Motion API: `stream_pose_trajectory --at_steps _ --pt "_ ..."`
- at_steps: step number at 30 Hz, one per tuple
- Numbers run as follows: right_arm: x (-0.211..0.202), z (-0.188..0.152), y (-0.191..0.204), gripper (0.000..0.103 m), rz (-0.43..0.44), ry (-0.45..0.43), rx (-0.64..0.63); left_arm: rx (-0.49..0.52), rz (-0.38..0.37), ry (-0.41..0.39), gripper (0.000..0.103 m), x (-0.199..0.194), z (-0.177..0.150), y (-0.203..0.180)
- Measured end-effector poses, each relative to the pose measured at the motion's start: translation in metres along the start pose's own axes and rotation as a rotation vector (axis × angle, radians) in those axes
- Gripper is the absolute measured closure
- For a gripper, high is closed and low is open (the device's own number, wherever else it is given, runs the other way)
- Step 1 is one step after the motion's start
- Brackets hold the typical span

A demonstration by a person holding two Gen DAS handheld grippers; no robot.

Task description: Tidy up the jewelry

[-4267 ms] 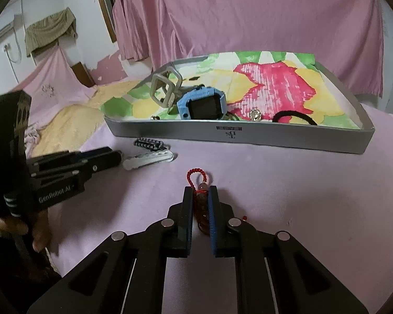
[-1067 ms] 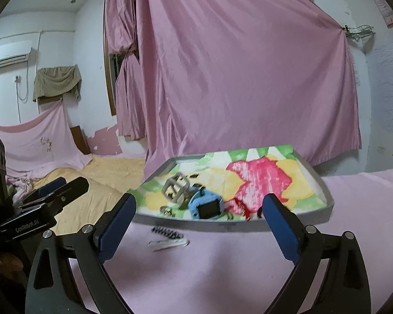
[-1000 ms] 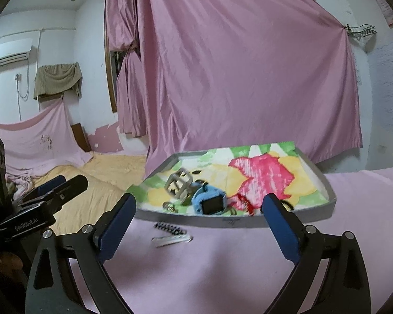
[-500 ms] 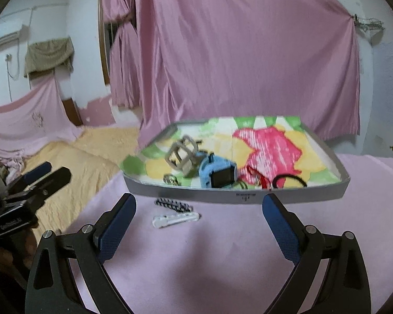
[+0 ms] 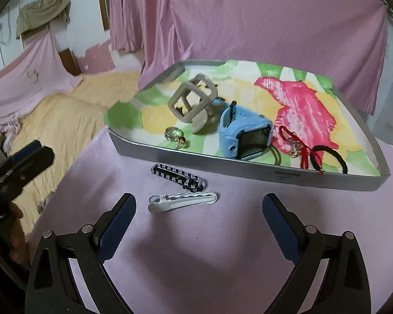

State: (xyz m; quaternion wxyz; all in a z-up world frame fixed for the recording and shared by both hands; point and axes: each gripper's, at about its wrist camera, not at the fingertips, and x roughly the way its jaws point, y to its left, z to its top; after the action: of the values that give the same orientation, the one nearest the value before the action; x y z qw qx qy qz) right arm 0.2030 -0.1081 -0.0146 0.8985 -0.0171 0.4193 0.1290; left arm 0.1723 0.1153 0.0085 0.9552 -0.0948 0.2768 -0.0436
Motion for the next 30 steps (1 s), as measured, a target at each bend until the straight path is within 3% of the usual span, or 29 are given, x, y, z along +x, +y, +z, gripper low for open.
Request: stream_pose_trajectory --at_steps 7,22,30 --pt "0.017 0.005 0.002 0.008 -0.039 0.074 -0.008 0.015 -0.022 0.038 0.001 0.008 0.0 -0.008" --pt "0.011 0.002 -0.047 0.009 -0.063 0.062 0.075 0.048 -0.09 0.145 0.001 0.031 0.003 -0.042" --pt "0.01 -0.001 -0.072 0.009 -0.042 0.056 0.09 0.067 -0.107 0.216 0.012 0.047 0.001 -0.071"
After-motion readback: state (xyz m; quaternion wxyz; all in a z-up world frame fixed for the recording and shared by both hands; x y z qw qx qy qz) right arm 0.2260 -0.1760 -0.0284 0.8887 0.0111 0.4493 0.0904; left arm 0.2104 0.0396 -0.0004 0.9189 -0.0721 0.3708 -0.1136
